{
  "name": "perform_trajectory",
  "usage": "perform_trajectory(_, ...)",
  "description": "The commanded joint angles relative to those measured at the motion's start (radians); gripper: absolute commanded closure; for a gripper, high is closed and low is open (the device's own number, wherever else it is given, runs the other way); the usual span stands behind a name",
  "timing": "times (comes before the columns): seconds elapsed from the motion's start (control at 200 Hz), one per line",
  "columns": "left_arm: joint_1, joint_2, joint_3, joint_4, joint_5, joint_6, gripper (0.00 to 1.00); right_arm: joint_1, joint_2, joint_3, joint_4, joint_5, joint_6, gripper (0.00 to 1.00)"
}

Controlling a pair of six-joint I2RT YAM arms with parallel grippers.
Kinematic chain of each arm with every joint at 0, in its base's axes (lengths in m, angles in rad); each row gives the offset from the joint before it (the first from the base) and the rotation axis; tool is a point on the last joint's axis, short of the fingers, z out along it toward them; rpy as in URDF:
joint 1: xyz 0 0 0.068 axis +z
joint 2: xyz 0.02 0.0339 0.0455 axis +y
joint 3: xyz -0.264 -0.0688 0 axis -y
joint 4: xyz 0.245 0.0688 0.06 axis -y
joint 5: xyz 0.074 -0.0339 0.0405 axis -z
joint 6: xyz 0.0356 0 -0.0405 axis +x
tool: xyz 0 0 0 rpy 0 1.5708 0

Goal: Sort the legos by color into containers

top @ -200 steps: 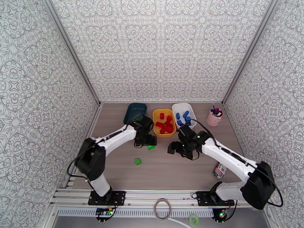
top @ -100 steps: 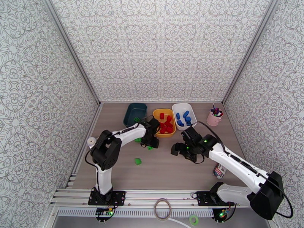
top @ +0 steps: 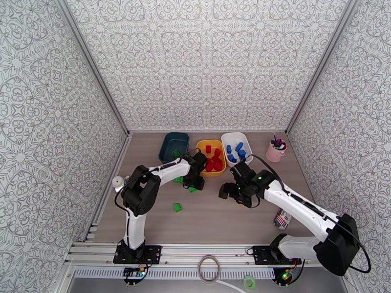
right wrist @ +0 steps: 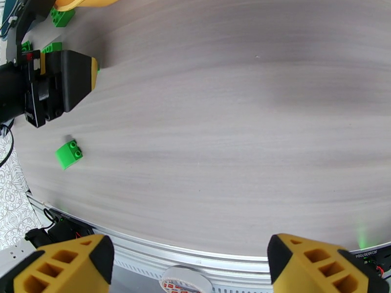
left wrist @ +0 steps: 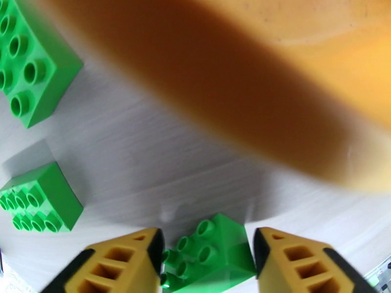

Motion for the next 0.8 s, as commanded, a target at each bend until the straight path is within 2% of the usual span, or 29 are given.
perform_trajectory(0.0,-0.020,-0.041,-0.041,-0.004,0.016,-0.008,0.39,0.004,0.018,0.034,0.019,0.008,-0.002,0.12)
perform_trajectory(0.16,-0.037,-0.066,-0.083,0.013,0.018,-0.029,0.39,0.004,0.036,0.044,0.036,0.001,-0.007,0.12)
perform_trajectory(0.37,-0.058,-0.088,-0.102,0.021,0.007,-0.056,0.49,0.004,0.058,0.058,0.044,-0.004,-0.017,0.12)
perform_trajectory(0.67,-0.058,-0.093,-0.109,0.006,-0.019,-0.095,0.68,0.004,0.064,0.062,0.054,-0.008,-0.018,0.13)
perform_trajectory(0.795,-0.058,-0.131,-0.116,0.005,-0.013,-0.116,0.72,0.004,0.065,0.054,0.073,-0.014,-0.017,0.13)
